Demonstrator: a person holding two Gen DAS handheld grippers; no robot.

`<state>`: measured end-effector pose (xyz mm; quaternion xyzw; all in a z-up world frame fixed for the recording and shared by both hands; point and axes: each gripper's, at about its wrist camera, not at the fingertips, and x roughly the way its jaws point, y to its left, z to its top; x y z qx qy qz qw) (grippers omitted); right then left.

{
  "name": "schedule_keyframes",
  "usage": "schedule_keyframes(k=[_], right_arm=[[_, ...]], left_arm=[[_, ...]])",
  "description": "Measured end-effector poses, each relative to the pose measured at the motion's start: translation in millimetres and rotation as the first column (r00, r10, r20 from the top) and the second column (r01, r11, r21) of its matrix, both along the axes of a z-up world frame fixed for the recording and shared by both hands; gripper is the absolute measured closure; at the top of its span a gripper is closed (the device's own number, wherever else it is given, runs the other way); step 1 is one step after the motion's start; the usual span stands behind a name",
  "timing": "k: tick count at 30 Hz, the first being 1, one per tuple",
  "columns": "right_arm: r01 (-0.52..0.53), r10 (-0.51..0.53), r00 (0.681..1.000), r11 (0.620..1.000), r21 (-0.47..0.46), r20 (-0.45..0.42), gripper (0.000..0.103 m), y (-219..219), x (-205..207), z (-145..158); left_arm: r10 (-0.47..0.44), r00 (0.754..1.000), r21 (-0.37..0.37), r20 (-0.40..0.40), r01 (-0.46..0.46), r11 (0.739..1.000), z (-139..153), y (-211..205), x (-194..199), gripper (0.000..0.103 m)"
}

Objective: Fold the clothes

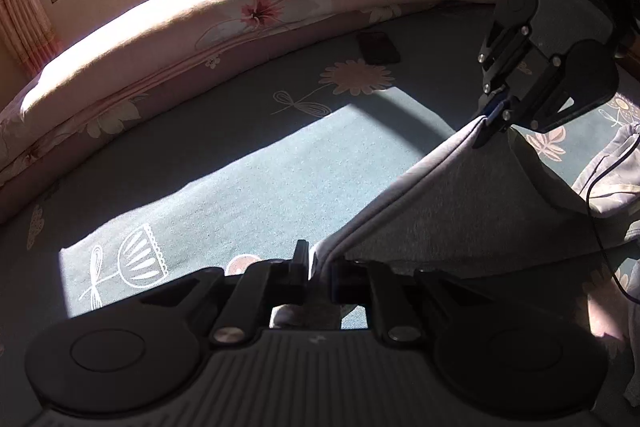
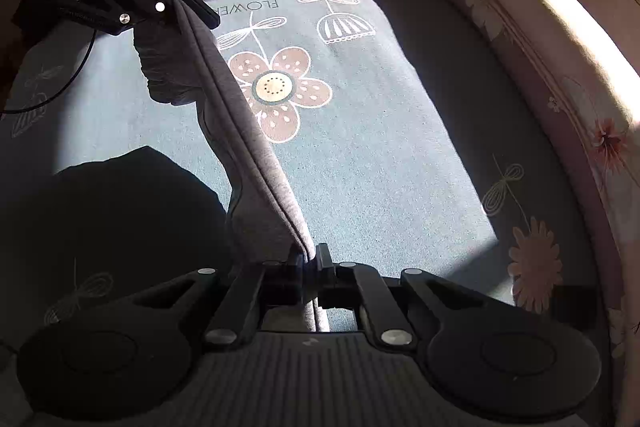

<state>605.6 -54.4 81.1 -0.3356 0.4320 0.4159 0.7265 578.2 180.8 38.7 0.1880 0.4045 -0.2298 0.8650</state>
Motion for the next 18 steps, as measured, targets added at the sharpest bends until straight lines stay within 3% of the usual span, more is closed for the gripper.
schedule_keyframes(k=[3, 7, 8, 9, 11, 13, 18], right_arm=[[0.07, -0.069, 0.997, 0.997, -0.023, 0.029, 0.096, -10, 18, -16], [0.156, -0.155, 0.986, 0.988, -0.017, 0.055, 0.096, -20, 36, -34], [0.171, -0.169, 0.983, 0.985, -0.022, 0.069, 0.096, -22, 40, -41], [0.194, -0.192, 0.978, 0.981, -0.022, 0.078, 0.096, -21, 47, -50], [0.254, -0.251, 0.964, 0.967, -0.024, 0.087, 0.096, -17, 65, -74], [0.314, -0.309, 0.945, 0.949, -0.03, 0.108, 0.096, -13, 81, -94], [0.46, -0.451, 0.872, 0.888, -0.002, 0.188, 0.089, -14, 103, -119]], left_arm=[[0.008, 1.0, 0.01, -0.019, -0.008, 1.0, -18, -10, 32, 0.091], [0.076, 0.997, -0.04, -0.017, -0.076, 0.996, -29, -16, 62, 0.084], [0.105, 0.995, -0.067, -0.005, -0.105, 0.992, -30, -15, 67, 0.076], [0.138, 0.99, -0.109, 0.002, -0.137, 0.985, -31, -12, 73, 0.06], [0.177, 0.984, -0.181, -0.003, -0.174, 0.968, -32, -5, 80, 0.049], [0.226, 0.974, -0.219, -0.008, -0.222, 0.95, -34, 2, 87, 0.049], [0.304, 0.952, -0.202, -0.046, -0.307, 0.93, -49, 21, 92, 0.049]])
